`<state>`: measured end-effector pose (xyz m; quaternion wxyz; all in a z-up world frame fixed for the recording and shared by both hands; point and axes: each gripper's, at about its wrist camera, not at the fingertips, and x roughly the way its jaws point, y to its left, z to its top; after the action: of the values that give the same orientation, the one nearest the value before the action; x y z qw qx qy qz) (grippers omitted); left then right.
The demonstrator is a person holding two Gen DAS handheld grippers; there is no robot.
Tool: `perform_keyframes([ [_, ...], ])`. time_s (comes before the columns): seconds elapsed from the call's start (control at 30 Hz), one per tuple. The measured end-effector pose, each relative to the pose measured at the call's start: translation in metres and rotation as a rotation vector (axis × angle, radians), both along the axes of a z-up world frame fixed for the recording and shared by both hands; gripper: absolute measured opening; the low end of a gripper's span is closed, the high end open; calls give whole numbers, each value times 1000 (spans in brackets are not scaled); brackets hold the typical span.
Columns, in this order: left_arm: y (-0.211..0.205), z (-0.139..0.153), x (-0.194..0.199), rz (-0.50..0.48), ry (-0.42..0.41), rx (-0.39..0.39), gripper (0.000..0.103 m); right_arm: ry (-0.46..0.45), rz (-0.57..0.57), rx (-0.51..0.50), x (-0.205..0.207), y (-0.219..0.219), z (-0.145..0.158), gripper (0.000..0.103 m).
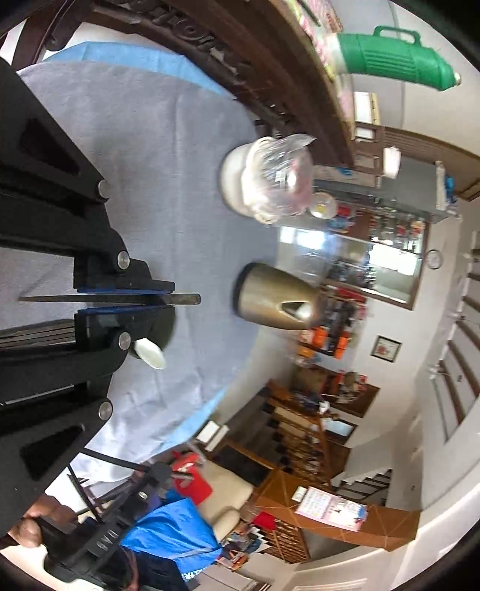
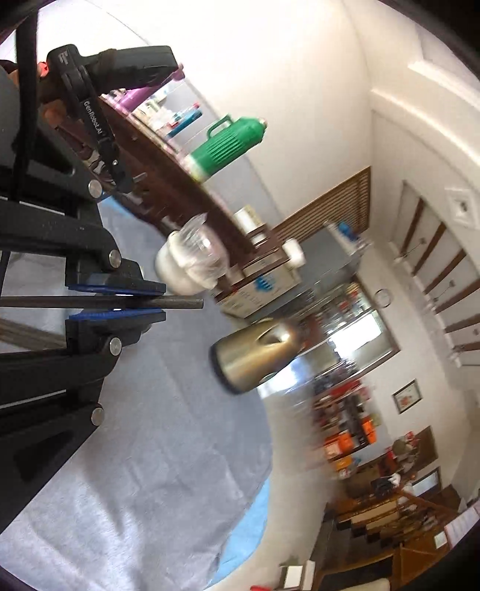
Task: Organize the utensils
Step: 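Lift the held chopsticks upright and carry them above the holder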
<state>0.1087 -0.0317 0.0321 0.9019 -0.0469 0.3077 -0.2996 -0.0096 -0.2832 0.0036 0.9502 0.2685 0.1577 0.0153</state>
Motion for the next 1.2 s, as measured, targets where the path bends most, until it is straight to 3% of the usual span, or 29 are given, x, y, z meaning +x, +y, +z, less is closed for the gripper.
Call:
perform_keyframes([
  [0.1, 3, 5, -6, 18, -38, 3, 5, 10, -2, -58, 4, 9, -2, 8],
  [0.27, 1, 0, -10, 17, -53, 8, 5, -70, 31, 22, -3, 5, -9, 8],
  [0.33, 0, 2, -10, 16, -54, 10, 5, -60, 16, 11, -3, 6, -11, 8],
  [0.47, -1, 2, -12, 19, -67, 24, 5, -103, 10, 94, -7, -2, -11, 8],
  [0.57, 2, 1, -12, 22, -61, 16, 5, -85, -22, 49, -6, -3, -10, 8],
  [0.6, 3, 1, -12, 21, -60, 14, 5, -83, -15, 72, -6, -5, -12, 8],
  [0.7, 4, 1, -11, 28, -55, 13, 5, -76, 21, 341, -3, -30, -31, 8],
  [0.73, 4, 1, -11, 27, -54, 13, 5, -41, -2, 377, -1, -36, -36, 8],
  [0.8, 4, 1, -11, 29, -53, 14, 5, 88, -107, 327, 6, -41, -42, 8],
  [0.87, 4, 1, -10, 29, -54, 14, 5, 234, -237, 106, 14, -32, -38, 8],
  [0.9, 3, 1, -10, 29, -54, 14, 5, 238, -247, 89, 14, -31, -38, 8],
  [1.0, 3, 1, -10, 27, -50, 14, 5, 177, -209, 192, 10, -39, -38, 7],
  [1.2, 0, 0, -10, 15, -39, 17, 5, 100, -210, 143, 6, -39, -21, 7],
])
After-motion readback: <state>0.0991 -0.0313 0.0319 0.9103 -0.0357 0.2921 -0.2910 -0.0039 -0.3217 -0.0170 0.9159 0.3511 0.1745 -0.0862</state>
